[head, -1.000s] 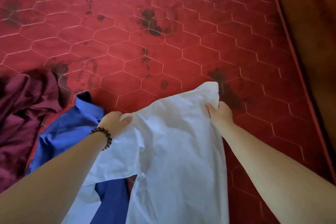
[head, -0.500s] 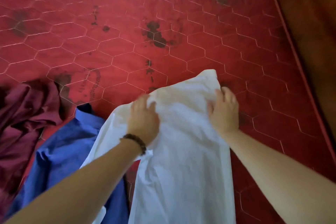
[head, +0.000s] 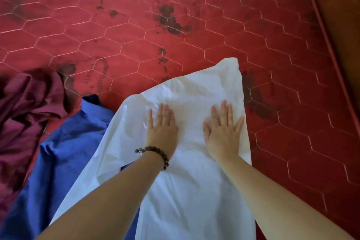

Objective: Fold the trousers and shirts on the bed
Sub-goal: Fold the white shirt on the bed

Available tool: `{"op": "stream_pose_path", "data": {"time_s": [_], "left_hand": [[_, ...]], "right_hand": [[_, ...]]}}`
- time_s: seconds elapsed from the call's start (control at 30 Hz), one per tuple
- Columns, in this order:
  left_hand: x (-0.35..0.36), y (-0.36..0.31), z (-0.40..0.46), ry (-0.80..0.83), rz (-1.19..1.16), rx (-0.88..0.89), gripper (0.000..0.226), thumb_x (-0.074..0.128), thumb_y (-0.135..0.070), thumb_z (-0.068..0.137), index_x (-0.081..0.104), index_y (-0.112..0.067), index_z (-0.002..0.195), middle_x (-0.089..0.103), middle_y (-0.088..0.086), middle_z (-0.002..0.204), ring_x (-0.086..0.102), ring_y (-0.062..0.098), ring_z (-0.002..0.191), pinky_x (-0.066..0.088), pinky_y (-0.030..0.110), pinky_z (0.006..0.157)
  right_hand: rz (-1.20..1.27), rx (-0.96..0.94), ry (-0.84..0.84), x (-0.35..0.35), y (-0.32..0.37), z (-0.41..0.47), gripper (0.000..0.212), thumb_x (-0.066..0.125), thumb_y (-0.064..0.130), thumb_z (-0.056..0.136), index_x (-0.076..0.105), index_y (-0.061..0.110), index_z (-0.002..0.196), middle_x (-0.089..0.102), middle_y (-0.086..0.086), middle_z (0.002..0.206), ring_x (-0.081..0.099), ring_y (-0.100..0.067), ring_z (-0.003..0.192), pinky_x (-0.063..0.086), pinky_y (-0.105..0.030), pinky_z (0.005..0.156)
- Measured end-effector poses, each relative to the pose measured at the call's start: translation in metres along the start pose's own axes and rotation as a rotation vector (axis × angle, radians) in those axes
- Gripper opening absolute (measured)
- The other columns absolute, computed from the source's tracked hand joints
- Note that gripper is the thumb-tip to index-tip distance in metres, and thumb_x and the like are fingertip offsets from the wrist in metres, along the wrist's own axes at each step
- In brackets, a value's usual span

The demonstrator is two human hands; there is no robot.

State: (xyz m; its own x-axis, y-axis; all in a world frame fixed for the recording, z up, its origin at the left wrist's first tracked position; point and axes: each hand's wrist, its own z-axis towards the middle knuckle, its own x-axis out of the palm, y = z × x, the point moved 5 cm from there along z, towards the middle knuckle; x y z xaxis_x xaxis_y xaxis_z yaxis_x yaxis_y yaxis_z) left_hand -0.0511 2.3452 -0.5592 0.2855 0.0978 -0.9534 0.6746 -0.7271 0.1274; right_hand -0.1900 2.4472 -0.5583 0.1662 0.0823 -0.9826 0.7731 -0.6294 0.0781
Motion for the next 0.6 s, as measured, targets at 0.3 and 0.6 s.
{"op": "stream_pose_path", "data": {"time_s": [0.3,0.6], "left_hand": [[0.030,-0.044,-0.127,0.013,-0.180,0.225,0.060,0.021,-0.034,0.100,0.009,-0.005,0.150,0.007,0.013,0.159,-0.003,0.026,0.146,0.002,0.045,0.119],[0.069,-0.005,-0.204,-0.040,-0.237,0.052,0.064,0.016,-0.052,0.097,0.004,-0.025,0.154,0.002,0.008,0.160,0.000,0.025,0.148,0.010,0.048,0.119]], "right_hand": [[-0.006,-0.134,0.026,0.024,0.027,-0.131,0.058,0.026,0.038,0.098,0.034,0.009,0.147,0.021,-0.008,0.157,0.015,-0.024,0.147,0.018,-0.060,0.114],[0.013,0.051,0.023,0.042,0.005,-0.213,0.063,0.026,0.047,0.096,0.025,0.016,0.151,0.014,-0.011,0.159,0.009,-0.027,0.148,0.009,-0.063,0.114]]}}
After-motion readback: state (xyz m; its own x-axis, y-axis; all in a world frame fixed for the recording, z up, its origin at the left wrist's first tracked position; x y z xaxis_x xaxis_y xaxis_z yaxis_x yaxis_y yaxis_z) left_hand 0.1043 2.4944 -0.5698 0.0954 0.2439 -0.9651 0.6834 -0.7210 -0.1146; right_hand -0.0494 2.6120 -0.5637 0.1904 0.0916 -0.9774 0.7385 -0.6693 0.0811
